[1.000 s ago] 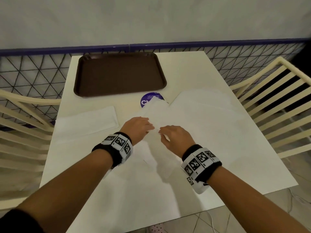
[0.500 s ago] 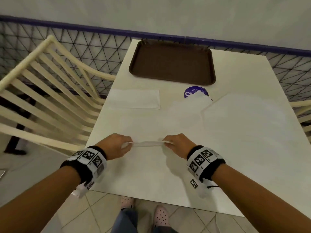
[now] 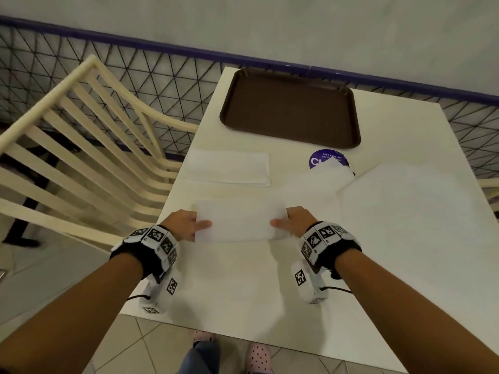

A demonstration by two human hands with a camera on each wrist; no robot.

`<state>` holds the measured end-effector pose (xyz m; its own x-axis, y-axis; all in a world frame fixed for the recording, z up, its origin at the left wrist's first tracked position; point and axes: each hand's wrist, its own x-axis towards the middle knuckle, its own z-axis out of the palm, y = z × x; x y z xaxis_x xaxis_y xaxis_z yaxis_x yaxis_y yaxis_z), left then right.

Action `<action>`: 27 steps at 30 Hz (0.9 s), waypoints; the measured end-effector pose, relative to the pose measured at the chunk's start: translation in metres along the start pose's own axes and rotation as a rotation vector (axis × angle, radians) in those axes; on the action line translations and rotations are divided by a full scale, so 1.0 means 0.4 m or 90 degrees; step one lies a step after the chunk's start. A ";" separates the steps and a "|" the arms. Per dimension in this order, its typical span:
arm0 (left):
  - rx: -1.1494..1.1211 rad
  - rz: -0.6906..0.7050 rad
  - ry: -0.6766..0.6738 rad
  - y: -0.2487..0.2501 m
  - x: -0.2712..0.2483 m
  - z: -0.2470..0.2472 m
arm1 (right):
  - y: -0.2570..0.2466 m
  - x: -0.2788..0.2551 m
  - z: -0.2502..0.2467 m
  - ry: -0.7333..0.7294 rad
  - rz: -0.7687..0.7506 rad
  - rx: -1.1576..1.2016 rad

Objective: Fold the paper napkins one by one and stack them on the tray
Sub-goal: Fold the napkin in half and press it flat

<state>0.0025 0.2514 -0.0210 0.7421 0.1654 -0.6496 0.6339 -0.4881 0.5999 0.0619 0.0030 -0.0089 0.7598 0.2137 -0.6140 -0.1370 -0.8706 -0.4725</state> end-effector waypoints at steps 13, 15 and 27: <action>0.003 -0.017 0.020 0.006 0.048 -0.001 | -0.011 0.055 0.001 0.009 0.096 0.040; 0.027 -0.013 0.024 0.008 0.046 -0.001 | -0.013 0.057 0.000 0.009 0.094 0.039; 0.190 -0.023 0.064 0.035 0.030 0.015 | -0.013 0.082 0.028 0.087 0.110 0.010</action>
<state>0.0189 0.2415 -0.0231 0.7478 0.2634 -0.6095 0.5790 -0.7081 0.4043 0.0803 0.0196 -0.0338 0.8030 -0.0004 -0.5959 -0.2816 -0.8816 -0.3788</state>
